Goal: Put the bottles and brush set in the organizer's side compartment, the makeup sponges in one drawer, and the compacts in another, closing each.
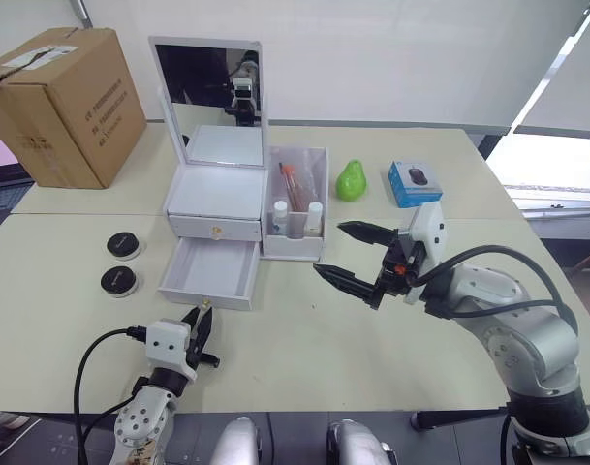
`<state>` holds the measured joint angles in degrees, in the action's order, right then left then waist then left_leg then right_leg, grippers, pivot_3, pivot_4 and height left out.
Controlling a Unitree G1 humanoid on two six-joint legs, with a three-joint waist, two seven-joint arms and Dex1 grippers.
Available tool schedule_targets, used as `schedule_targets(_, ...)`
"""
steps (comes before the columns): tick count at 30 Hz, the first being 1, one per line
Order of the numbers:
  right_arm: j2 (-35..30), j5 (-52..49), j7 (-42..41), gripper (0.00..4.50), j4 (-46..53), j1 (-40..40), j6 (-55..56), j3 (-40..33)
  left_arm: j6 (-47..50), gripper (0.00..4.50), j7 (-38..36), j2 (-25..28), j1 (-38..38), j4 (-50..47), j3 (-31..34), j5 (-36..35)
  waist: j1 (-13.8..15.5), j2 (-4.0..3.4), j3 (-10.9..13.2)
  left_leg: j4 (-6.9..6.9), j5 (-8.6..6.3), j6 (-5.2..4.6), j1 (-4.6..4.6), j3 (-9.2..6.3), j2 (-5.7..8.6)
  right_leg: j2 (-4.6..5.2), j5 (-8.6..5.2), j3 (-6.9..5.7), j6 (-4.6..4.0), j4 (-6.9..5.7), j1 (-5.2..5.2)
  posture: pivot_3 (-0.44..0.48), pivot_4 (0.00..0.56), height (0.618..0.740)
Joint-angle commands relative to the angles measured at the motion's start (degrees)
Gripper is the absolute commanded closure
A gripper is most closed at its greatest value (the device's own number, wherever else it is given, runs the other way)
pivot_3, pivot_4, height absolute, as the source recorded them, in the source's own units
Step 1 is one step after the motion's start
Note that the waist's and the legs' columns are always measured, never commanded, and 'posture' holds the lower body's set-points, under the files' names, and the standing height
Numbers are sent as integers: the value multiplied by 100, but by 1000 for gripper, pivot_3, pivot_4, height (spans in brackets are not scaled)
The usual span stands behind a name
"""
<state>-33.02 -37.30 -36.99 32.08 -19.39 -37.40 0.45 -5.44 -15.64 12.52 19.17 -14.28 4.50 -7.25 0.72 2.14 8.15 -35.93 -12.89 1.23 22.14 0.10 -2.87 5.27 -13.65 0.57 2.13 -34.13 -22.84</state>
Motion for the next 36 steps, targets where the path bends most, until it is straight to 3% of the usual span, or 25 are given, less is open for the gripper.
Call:
schedule_targets(1,-47,-100,-20,0,133,-80,-36,-125,76,3934,-53,7,8,-176,12,-105,2,-2,-1,0,0,0,0,-1,0,-1,0,0,0,0,0,0,150,729)
schedule_targets(7,-61,-81,-24,0,106,-91,-31,-139,105,3934,-134,25,-140,-92,-56,-83,11,-2,-1,-2,0,0,4,-1,1,0,1,-1,1,0,-1,0,150,729)
schedule_targets(8,-60,-76,-20,0,106,-91,-28,-139,113,3199,-135,23,-154,-99,-49,-95,11,-2,-1,-2,0,0,5,-1,1,0,1,-1,1,0,-1,0,150,729)
schedule_targets(13,-57,-101,20,0,153,-47,-38,-180,81,1685,-290,128,-21,-234,92,-253,-5,0,-3,-2,1,-1,8,-2,1,-5,4,2,-1,-2,-7,0,150,729)
schedule_targets(18,-195,-290,-36,0,212,158,-61,-544,190,89,-734,614,458,-718,679,-805,-6,1,-3,-1,0,-1,8,-2,-1,-7,5,5,-4,-3,-17,0,150,729)
schedule_targets(22,-628,-400,-419,0,-33,843,110,-1390,549,14,-1747,1625,967,-654,1798,-1698,30,0,-1,0,0,0,16,1,-3,1,4,0,-5,-1,-23,0,150,729)
schedule_targets(28,-1176,225,-1095,0,-1185,1894,1058,-2429,711,14,-3180,3499,638,2168,3793,-2295,5,2,6,3,-1,2,13,1,-6,2,3,-10,-7,0,-33,0,150,729)
schedule_targets(32,-1402,438,-1605,0,-1975,2295,1630,-2968,694,14,-3915,4312,316,3555,4241,-2288,2,-4,7,2,-5,8,10,16,-4,15,3,-8,-7,3,-33,0,150,729)
schedule_targets(36,-1475,400,-2023,0,-2590,2619,1907,-3353,612,14,-4472,4782,164,4484,4414,-2174,-10,-2,5,9,-27,45,6,25,-9,16,3,-8,-7,3,-35,0,150,729)
